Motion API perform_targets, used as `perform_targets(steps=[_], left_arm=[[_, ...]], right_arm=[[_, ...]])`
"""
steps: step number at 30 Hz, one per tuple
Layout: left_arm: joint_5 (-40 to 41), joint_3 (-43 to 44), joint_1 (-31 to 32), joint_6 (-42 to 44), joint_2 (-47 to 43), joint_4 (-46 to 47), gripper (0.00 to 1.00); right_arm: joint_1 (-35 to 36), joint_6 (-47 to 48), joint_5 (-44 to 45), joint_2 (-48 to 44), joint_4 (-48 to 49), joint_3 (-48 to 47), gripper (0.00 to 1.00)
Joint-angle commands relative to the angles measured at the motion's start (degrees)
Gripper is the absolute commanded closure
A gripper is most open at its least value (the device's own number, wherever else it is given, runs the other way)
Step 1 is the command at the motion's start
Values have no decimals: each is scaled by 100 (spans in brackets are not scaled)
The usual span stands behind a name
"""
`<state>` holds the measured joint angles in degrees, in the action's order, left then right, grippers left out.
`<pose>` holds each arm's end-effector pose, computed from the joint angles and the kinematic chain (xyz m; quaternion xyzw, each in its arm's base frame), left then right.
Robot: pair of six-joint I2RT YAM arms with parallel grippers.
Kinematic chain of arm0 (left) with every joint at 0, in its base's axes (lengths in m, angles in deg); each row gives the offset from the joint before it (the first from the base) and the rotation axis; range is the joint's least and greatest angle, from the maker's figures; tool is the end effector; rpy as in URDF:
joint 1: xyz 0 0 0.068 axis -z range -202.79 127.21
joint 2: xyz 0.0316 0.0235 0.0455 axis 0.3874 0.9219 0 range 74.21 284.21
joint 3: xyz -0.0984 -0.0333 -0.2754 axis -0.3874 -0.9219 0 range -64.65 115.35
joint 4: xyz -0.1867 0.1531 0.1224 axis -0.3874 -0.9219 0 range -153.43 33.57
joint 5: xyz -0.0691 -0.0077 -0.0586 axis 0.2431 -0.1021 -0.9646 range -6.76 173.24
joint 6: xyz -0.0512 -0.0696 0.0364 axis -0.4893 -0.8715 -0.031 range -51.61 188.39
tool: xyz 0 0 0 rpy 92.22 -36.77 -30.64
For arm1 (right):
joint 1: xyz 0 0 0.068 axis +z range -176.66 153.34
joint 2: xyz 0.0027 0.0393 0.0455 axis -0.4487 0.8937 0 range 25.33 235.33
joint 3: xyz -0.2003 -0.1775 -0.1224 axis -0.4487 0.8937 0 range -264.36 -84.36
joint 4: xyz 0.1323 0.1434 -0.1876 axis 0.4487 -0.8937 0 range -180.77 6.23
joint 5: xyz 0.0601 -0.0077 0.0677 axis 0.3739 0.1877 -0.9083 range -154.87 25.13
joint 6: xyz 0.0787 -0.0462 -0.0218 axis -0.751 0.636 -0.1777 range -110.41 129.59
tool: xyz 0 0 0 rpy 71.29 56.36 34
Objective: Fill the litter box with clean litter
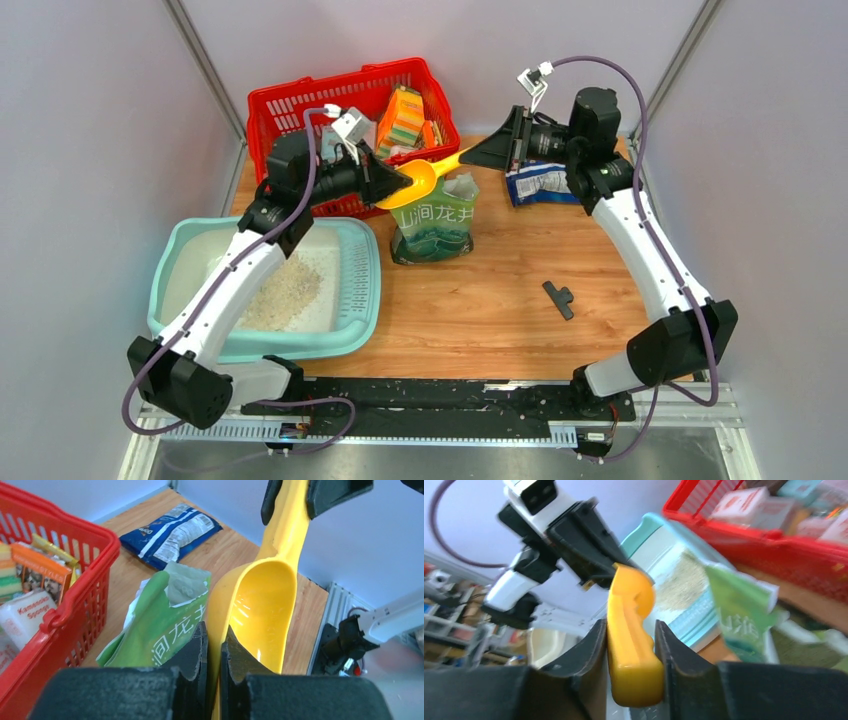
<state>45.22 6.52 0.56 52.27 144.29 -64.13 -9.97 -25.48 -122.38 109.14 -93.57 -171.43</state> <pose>0.2693 -0.1730 0.4313 0.2608 0.6909 -0.4414 0.5097 0.3232 0.1715 0.4587 -0.2117 0.6970 0.5777 0.3682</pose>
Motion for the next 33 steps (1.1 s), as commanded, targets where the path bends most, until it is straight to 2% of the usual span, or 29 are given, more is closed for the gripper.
perform_targets(steps=[1, 2, 3, 5, 7, 8, 12, 15, 21, 24, 25, 28, 31, 33], left_arm=[[-3, 19, -15, -50, 75, 235, 87], [-38, 19, -15, 160, 67, 191, 73], [-21, 36, -6, 292, 58, 77, 64], [92, 106, 2, 852, 32, -107, 52], [424, 317, 107, 1468, 32, -564, 49], [540, 379, 151, 2098, 14, -792, 49], [997, 546, 450, 3236, -3, -961, 48], [1226, 520, 608, 3878, -65, -900, 50], [2254, 231, 1188, 5056, -170, -452, 51], [2492, 212, 1320, 5382, -118, -399, 59], [2614, 212, 1347, 5469, -109, -381, 68], [2800, 160, 1391, 5514, -39, -267, 84], [2914, 151, 1391, 5436, 40, -275, 93], [2914, 107, 1400, 5348, 49, -267, 96]], right_arm=[[19, 500, 118, -102, 295, -109, 89], [19, 632, 144, -102, 269, -135, 100], [27, 781, 188, -93, 199, -170, 100], [19, 1245, 188, -49, -117, -301, 100], [19, 1336, 258, -14, -381, -337, 100], [19, 1240, 267, -14, -373, -302, 100], [62, 862, 372, 12, -215, -214, 100], [89, 783, 574, 65, -355, -293, 100], [107, 651, 698, 153, -470, -337, 100], [115, 589, 689, 144, -452, -302, 100], [124, 572, 689, 144, -452, -293, 100], [115, 571, 707, 118, -452, -267, 100], [115, 563, 689, 144, -444, -293, 100], [115, 563, 680, 136, -426, -293, 100]])
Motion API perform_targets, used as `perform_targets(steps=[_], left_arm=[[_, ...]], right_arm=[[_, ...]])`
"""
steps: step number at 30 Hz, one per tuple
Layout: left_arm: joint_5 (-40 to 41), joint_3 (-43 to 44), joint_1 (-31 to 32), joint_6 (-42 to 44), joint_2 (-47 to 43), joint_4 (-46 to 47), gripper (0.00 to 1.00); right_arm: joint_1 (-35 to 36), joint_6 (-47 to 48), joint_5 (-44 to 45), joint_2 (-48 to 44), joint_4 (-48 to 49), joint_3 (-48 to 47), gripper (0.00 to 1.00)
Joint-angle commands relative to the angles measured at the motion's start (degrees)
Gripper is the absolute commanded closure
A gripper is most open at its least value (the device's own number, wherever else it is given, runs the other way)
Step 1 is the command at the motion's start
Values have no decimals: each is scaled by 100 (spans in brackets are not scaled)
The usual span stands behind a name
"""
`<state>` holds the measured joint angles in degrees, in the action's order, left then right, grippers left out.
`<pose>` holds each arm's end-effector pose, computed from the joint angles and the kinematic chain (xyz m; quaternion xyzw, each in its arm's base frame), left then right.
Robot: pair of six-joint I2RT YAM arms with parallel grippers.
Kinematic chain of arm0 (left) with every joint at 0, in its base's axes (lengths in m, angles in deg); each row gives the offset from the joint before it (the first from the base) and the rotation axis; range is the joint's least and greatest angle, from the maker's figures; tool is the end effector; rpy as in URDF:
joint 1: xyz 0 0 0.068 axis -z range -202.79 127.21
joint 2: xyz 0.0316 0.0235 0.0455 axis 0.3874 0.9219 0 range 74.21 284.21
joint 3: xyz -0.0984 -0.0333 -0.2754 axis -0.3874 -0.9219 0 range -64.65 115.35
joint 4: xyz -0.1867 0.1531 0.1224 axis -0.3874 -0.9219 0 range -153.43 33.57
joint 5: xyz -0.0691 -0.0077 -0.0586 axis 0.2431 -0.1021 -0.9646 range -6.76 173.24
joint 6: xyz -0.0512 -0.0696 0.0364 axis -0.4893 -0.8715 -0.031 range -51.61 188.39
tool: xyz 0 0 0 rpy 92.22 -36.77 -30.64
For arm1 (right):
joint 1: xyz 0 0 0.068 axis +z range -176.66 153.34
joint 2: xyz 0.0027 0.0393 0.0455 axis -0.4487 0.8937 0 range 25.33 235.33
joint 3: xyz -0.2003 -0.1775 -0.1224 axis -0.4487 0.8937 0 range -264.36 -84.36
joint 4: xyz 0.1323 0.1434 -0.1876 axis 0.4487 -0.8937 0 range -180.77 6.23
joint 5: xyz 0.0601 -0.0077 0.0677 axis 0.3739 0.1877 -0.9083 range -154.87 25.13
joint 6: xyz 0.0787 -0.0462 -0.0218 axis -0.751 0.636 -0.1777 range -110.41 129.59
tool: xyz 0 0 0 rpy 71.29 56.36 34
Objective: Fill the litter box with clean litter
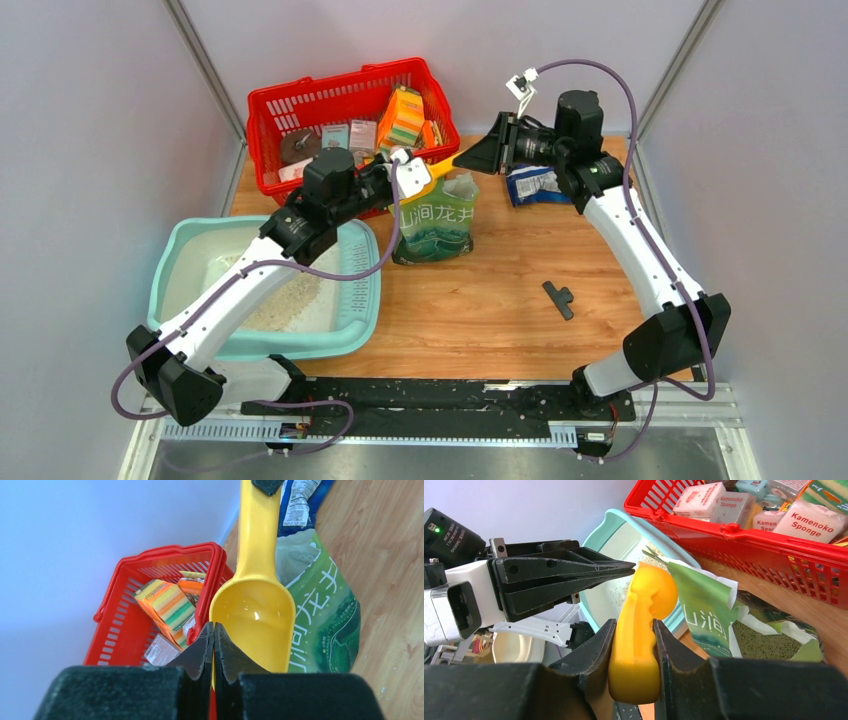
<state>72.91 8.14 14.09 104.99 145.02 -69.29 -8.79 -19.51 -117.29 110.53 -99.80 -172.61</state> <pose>0.2572 -0.2119 0.4230 0.5053 0.5810 -0.0711 0.6341 0.3313 0.1774 0.4438 -0.2050 0.7256 0.5396 0.3745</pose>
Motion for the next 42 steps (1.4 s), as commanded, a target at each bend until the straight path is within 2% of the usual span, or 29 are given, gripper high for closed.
perform_targets(steps=[1, 3, 4, 6, 18, 21, 23, 24, 27, 29, 31, 34, 42], left_arm=[[136, -72, 47, -3, -23, 240, 96], [31, -99, 47, -82, -32, 214, 89], [-65, -90, 47, -74, -32, 171, 75], [-75, -90, 38, -144, -6, 135, 67], [-206, -2, 21, -548, 170, 117, 68], [-259, 103, -32, -767, 153, 74, 69], [-547, 208, -181, -1206, -65, 21, 67], [-1289, 218, -495, -1582, -163, 3, 58], [-2339, 209, -1014, -2120, -514, -128, 39], [-2465, 200, -1087, -1982, -725, -514, 34], [-2536, 113, -1087, -1560, -831, -691, 34], [-2316, -142, -1087, -1665, -937, -289, 35], [-2492, 173, -1069, -1376, -270, -278, 43]], right_arm=[[-3, -34, 162, 13, 214, -175, 100], [-3, -43, 145, 31, 232, -175, 100], [-3, -52, 127, 31, 241, -175, 100], [-3, -60, 92, 40, 267, -184, 100], [50, 194, -373, -83, 346, -105, 100], [68, 317, -313, -127, 172, -140, 100], [24, 335, -146, -189, 83, -158, 100], [6, 344, -119, -189, -13, -184, 100], [-3, 563, -136, -154, -294, -385, 100], [6, 546, -172, -154, -278, -404, 100], [6, 502, -172, -171, -138, -334, 100], [15, 458, -172, -233, 3, -167, 100], [85, 379, -251, -321, 100, -105, 100]])
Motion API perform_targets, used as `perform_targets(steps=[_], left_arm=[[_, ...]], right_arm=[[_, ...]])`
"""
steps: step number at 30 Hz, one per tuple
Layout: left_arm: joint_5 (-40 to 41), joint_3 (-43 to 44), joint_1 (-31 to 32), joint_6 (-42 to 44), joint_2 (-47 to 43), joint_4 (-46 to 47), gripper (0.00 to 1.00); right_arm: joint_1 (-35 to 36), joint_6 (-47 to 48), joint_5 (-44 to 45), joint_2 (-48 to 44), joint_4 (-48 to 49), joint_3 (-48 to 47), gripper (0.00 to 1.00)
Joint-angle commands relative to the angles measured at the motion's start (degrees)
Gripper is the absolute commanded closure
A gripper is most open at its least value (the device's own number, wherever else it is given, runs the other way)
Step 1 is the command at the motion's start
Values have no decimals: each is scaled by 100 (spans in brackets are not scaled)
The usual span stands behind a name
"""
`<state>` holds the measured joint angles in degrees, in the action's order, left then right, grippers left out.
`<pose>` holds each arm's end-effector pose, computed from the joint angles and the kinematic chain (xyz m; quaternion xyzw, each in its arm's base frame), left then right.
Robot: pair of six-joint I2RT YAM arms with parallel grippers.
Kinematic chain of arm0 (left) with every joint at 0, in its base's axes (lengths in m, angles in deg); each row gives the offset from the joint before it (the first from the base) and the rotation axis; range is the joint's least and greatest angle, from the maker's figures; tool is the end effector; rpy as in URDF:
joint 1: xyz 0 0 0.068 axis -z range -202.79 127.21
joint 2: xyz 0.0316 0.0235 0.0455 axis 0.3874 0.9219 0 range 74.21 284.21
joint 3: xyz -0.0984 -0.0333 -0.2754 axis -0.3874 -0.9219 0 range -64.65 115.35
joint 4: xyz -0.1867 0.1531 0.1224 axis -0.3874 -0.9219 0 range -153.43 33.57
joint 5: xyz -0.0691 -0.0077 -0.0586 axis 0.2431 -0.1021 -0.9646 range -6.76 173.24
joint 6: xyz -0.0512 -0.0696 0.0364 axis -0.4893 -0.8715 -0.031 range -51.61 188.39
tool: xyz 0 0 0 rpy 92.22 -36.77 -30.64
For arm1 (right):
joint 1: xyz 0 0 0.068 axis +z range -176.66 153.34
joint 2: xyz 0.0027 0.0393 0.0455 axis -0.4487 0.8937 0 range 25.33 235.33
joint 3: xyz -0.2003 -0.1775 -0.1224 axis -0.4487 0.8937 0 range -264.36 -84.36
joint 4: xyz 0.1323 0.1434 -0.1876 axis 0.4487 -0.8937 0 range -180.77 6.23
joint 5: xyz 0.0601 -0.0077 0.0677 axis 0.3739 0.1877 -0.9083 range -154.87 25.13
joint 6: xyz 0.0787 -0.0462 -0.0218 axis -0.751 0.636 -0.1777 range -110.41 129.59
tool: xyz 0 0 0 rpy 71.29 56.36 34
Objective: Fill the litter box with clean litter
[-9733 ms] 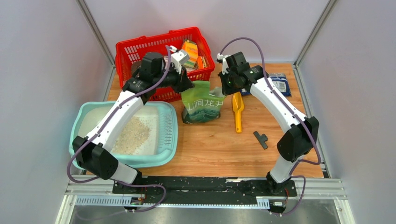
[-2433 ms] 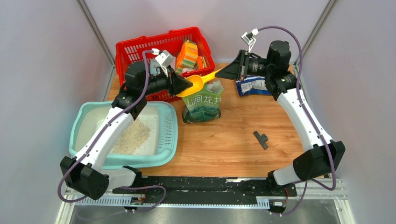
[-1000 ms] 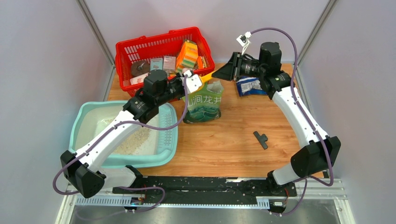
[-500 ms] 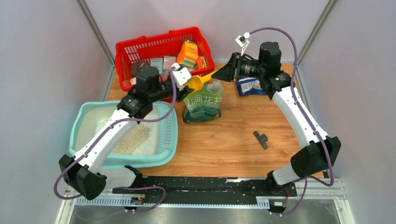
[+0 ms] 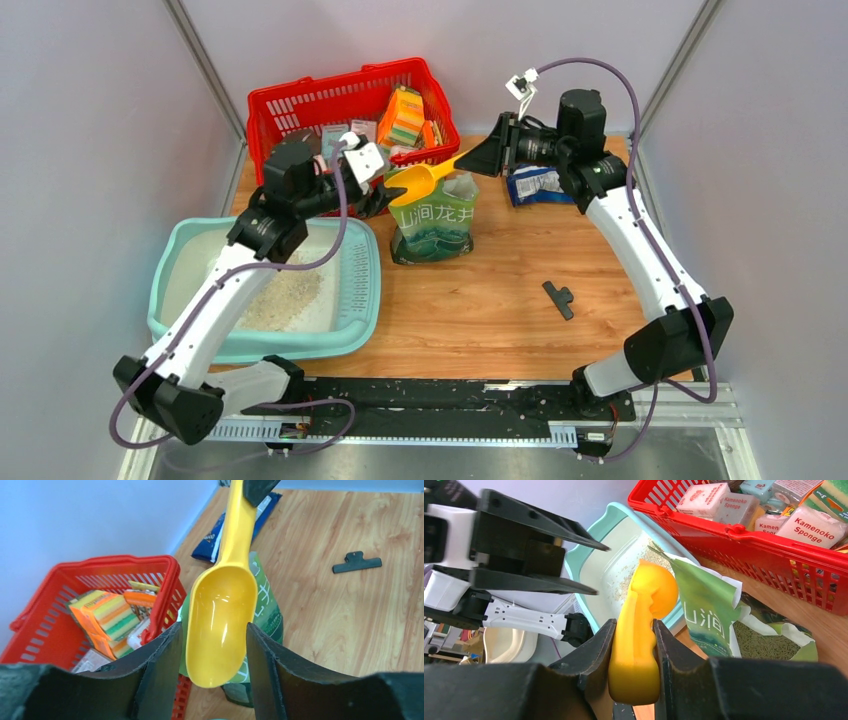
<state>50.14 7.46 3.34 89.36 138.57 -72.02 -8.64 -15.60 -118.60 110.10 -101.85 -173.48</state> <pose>0.2347 -0.1666 0.4457 0.4603 0.5876 -0.2430 0.6195 0.3250 0.1776 0.4481 -0.2347 0.7178 0.5333 0.3812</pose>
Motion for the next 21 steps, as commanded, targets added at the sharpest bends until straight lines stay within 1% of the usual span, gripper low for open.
perform_targets(steps=[1, 4, 6, 10, 14, 18, 21], left_arm=[[-188, 294, 6, 214, 419, 39, 44], [-91, 355, 24, 311, 648, 179, 47], [5, 373, 50, 363, 753, 284, 51], [102, 461, 120, 443, 868, 268, 53], [-29, 461, 138, 513, 894, 180, 70], [-73, 409, 269, 539, 938, 136, 77], [-82, 347, 349, 522, 1026, 136, 79]], right_arm=[[79, -12, -120, -286, 323, -9, 100], [105, -12, -137, -330, 341, 44, 100], [114, -3, -129, -347, 332, 97, 100], [123, 58, -85, -356, 288, 132, 100], [123, 67, -58, -330, 279, 141, 100], [123, 15, -49, -268, 323, 158, 100], [123, 5, -76, -181, 341, 106, 100]])
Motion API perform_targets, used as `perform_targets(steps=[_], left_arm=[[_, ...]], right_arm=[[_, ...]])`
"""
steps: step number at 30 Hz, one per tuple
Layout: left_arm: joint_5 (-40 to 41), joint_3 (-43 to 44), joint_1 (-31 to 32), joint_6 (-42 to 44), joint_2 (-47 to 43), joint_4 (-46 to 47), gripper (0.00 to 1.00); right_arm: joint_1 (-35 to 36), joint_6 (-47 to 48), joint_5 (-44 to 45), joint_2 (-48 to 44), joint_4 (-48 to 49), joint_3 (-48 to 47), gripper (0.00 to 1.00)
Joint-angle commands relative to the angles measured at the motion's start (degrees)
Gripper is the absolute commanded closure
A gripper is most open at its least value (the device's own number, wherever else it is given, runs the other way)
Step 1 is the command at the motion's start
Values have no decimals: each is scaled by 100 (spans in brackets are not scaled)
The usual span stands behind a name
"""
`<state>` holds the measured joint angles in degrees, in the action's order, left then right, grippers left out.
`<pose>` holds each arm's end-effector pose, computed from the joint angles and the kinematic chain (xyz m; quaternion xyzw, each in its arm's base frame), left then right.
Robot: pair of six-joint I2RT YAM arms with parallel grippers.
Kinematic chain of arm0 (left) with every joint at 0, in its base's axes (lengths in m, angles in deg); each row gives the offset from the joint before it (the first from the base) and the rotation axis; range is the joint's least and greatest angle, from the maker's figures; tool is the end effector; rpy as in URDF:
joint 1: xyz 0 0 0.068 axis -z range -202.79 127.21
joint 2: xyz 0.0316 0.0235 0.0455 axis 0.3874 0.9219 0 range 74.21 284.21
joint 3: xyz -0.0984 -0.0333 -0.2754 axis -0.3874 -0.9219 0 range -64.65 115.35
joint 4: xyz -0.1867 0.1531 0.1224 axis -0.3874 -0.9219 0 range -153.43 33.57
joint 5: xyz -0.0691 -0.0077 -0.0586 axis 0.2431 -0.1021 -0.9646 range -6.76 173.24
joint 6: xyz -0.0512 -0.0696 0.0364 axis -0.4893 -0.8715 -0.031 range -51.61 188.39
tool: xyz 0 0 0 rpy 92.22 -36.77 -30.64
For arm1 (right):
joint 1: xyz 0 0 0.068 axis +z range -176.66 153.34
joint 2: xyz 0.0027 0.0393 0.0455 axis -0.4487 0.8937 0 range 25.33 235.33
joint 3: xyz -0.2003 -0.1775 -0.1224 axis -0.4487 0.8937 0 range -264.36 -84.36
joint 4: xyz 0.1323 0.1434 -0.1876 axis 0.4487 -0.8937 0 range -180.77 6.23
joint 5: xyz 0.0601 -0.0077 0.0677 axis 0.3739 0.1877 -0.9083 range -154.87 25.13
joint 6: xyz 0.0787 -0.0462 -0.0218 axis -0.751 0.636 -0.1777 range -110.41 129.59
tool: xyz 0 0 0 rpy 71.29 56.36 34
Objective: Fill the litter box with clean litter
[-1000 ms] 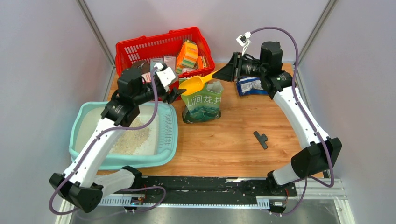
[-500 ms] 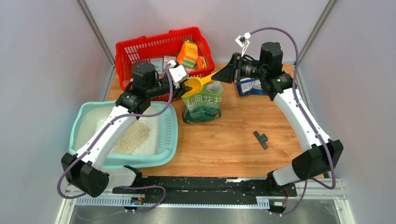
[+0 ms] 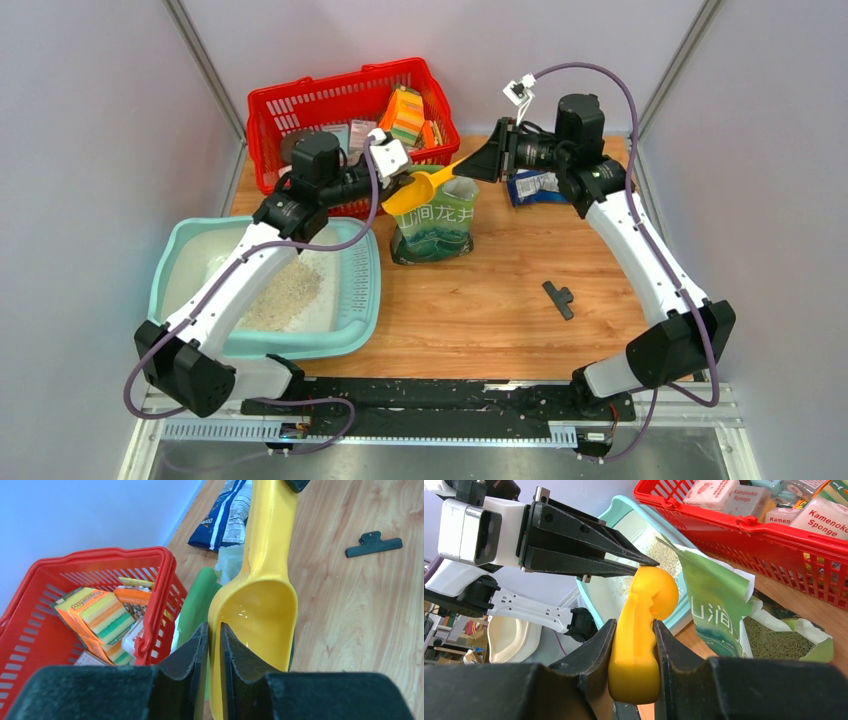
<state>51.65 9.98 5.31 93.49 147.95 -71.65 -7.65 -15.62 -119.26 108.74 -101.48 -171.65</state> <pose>0.2748 -0.1970 0.4162 0.4896 0.6048 -0.2304 0.5843 0.3151 0.1814 0.4453 -0.2437 0.7143 0.5398 0.3728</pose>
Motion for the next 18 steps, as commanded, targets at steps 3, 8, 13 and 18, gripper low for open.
perform_targets(steps=[3, 8, 13, 18], left_arm=[[-93, -1, 240, 100, 115, 256, 75], [39, -54, 310, 153, 203, 353, 71], [-5, 8, 319, 56, 229, 336, 93], [382, 43, 284, -733, 168, 459, 100]], right_arm=[[16, 7, -36, 25, 295, -148, 100], [24, 7, -37, 61, 295, -175, 100], [24, 34, 51, 69, 269, -201, 100], [-247, 0, 586, -10, 321, -332, 35]])
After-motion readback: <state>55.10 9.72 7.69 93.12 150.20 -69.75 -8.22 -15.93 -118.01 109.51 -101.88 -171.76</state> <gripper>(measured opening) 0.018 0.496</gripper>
